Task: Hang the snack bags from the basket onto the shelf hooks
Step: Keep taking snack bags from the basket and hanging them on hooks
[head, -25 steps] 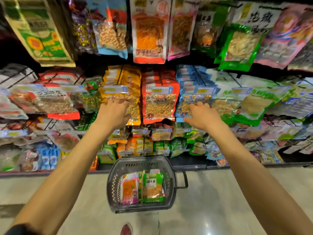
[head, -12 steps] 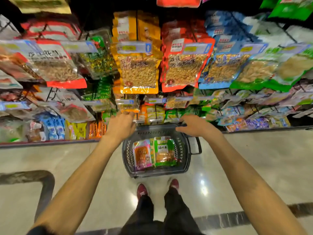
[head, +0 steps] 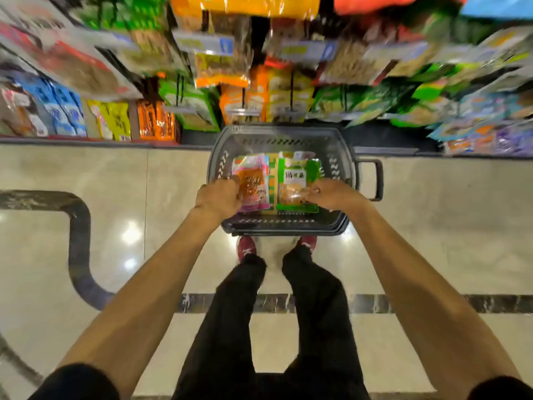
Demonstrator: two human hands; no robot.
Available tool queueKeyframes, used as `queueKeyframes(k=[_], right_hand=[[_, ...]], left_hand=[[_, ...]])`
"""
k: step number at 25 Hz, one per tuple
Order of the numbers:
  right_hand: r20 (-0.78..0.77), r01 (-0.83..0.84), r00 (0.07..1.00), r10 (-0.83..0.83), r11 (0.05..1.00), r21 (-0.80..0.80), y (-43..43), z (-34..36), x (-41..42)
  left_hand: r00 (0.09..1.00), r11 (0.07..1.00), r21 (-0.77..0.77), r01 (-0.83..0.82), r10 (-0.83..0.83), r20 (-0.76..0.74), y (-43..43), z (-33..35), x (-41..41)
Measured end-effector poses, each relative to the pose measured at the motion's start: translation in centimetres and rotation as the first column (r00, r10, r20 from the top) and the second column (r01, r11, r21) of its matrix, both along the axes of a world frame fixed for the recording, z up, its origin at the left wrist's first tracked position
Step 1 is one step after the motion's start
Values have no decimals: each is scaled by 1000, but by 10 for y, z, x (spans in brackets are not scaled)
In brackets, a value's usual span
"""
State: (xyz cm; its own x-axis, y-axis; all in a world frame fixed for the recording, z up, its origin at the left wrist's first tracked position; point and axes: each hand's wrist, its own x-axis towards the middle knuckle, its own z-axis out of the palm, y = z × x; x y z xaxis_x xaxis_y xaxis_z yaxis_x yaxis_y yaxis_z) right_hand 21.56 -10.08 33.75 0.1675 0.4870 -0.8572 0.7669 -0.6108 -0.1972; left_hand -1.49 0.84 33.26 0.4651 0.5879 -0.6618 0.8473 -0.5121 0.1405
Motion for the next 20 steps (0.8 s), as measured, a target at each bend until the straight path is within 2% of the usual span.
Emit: queueKeyframes(k=[4, 6, 10, 14, 17, 20], right_hand=[[26, 26, 999, -24, 998, -52, -2, -133, 6], [38, 71, 997, -68, 995, -76, -2, -194, 13], [107, 200, 975, -193, 978, -60, -5, -296, 32], [236, 350, 913, -332, 936, -35, -1, -363, 45], [273, 465, 843, -463, 883, 62, -2, -402, 50], [239, 549, 795, -558, 829, 109, -9, -425, 52]], left_hand=[[988, 982, -113, -153, 154, 9, 4, -121, 2], [966, 952, -187, -243, 255, 44, 2, -184, 8], [920, 888, -264, -378, 391, -2, -1, -292, 17], [890, 854, -258, -451, 450, -67, 20, -380, 23], [877, 853, -204, -481, 471, -97, 25, -420, 30], [790, 759, -235, -607, 608, -78, 26, -439, 35]])
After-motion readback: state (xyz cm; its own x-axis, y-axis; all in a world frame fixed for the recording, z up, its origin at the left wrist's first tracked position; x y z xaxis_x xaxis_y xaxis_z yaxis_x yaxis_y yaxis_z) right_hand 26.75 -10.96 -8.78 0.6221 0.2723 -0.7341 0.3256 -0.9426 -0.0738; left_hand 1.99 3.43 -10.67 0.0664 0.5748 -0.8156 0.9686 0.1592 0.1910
